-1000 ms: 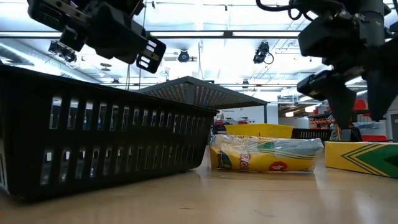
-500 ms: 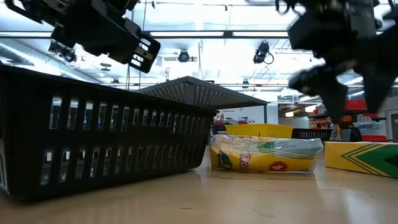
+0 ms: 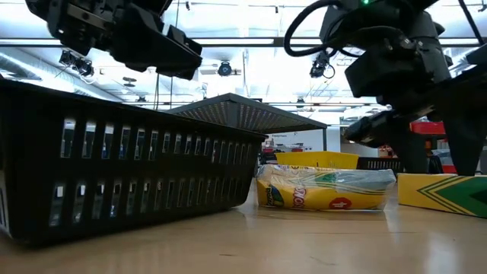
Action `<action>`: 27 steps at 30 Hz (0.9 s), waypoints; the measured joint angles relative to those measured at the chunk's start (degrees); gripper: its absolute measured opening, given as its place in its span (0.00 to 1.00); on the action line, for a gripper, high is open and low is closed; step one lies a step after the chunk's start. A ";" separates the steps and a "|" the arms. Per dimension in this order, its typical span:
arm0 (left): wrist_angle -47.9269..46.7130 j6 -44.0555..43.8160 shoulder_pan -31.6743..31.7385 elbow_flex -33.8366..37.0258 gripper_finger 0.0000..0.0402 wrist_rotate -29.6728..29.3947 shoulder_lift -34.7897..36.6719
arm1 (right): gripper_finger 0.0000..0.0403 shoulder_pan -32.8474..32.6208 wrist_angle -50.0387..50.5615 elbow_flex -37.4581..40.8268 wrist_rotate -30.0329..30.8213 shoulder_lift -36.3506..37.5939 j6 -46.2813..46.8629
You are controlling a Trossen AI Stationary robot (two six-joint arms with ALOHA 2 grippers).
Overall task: Pick & Place Office Desk Supplies
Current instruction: Put the crayon box into the bottom black bin
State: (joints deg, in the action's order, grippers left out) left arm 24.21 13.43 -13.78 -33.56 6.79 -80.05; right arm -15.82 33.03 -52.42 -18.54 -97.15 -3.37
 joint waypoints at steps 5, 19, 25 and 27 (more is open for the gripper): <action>0.50 0.19 0.02 0.00 0.21 -4.81 0.00 | 0.23 0.09 -0.70 0.00 -0.90 -0.82 -1.15; -0.44 1.59 0.00 0.00 0.21 -27.01 0.00 | 0.00 -4.20 2.81 -4.14 8.65 -0.87 10.42; -2.00 2.49 0.04 0.00 0.21 -30.22 0.00 | 0.00 -7.81 12.30 -14.20 22.19 -0.89 13.07; -2.36 2.49 0.04 0.00 0.21 -31.06 0.00 | 0.00 -8.99 14.93 -17.27 25.94 -0.89 13.96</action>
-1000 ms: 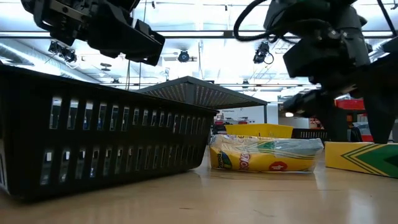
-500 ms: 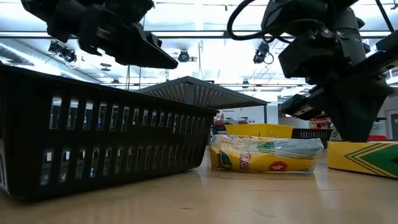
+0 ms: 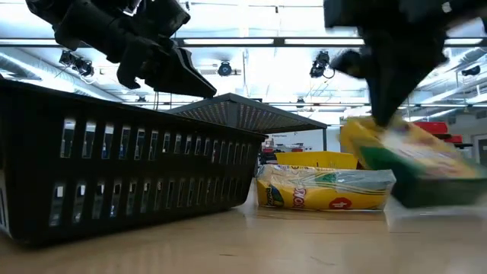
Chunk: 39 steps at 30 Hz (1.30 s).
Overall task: Pick & Place Office Desk Supplies
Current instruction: Put the crayon box into the bottom black bin
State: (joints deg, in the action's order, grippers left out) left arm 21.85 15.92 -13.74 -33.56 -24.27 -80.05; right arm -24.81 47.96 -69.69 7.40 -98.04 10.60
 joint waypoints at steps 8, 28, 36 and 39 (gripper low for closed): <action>-0.85 0.58 0.00 0.00 0.21 -2.81 0.00 | 0.00 -3.79 4.51 -10.05 8.46 0.11 3.75; -3.02 0.74 1.55 2.50 0.21 0.86 12.73 | 0.00 -1.36 -21.77 -14.01 17.02 -6.16 -7.65; 8.45 -1.55 6.31 12.97 0.21 8.14 26.03 | 0.00 0.84 -27.28 -13.99 16.99 -10.14 -9.63; 9.12 -2.99 8.04 15.55 0.21 8.43 29.19 | 0.00 1.60 -29.19 -13.99 17.00 -10.81 -10.06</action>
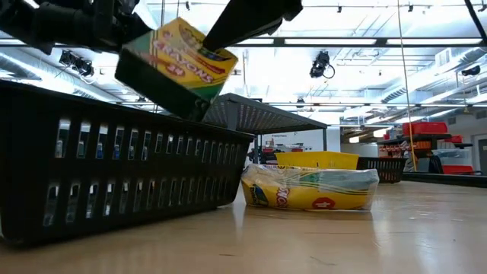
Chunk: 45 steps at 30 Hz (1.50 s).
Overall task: Pick & Place Office Desk Supplies
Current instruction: Put the crayon box into the bottom black bin
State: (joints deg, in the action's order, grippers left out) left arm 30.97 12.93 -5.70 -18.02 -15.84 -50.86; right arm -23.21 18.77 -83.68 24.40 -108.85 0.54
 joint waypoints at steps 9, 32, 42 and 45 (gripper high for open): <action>0.15 -0.95 1.37 2.00 0.21 1.08 0.80 | 0.00 1.02 -1.42 -0.34 0.84 -2.80 0.06; 0.16 1.46 1.67 2.03 0.21 -0.13 0.75 | 0.01 0.29 -2.34 -0.74 1.06 -5.33 -10.80; 0.05 1.46 1.65 2.03 0.21 -0.19 0.75 | 0.17 0.16 -2.63 -0.74 -1.92 -5.34 -18.33; 0.05 1.46 1.65 2.03 0.21 -0.19 0.75 | 0.24 0.15 -2.87 -0.74 -1.67 -5.34 -19.14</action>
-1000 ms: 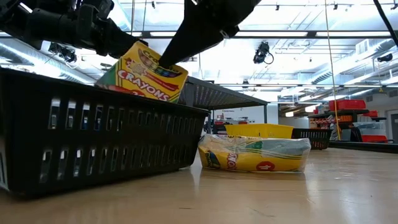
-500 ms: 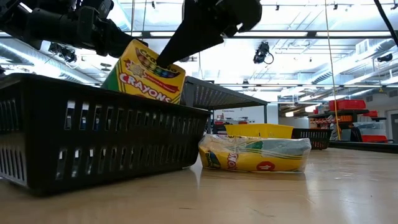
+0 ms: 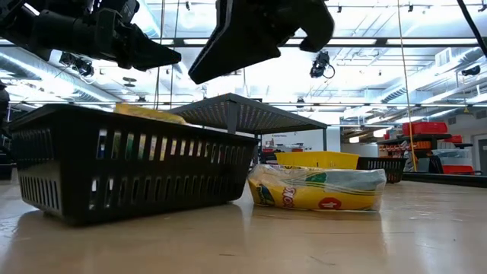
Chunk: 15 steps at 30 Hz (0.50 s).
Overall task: Pick & Place Office Desk Supplies
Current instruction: Put the crayon box into the bottom black bin
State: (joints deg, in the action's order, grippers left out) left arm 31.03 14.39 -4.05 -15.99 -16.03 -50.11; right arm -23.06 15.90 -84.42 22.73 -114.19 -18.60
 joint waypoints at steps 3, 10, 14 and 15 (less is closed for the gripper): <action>0.00 0.00 0.00 0.00 0.21 0.00 0.00 | 0.27 -0.19 -1.95 0.00 -0.66 0.00 -0.14; 0.02 0.00 0.00 0.00 0.21 0.00 0.00 | 0.03 1.33 -1.08 0.00 -18.91 0.04 3.70; 0.02 -0.02 0.00 0.00 0.21 0.00 0.00 | 0.01 2.80 0.34 0.00 -20.63 0.04 3.49; 0.02 -0.02 0.00 0.00 0.21 0.00 0.00 | 0.01 3.13 0.70 0.00 -21.69 0.04 3.11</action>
State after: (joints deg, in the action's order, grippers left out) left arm 31.05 14.37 -4.05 -15.99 -16.03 -50.11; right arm -19.92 16.59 -84.42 1.04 -114.15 -15.50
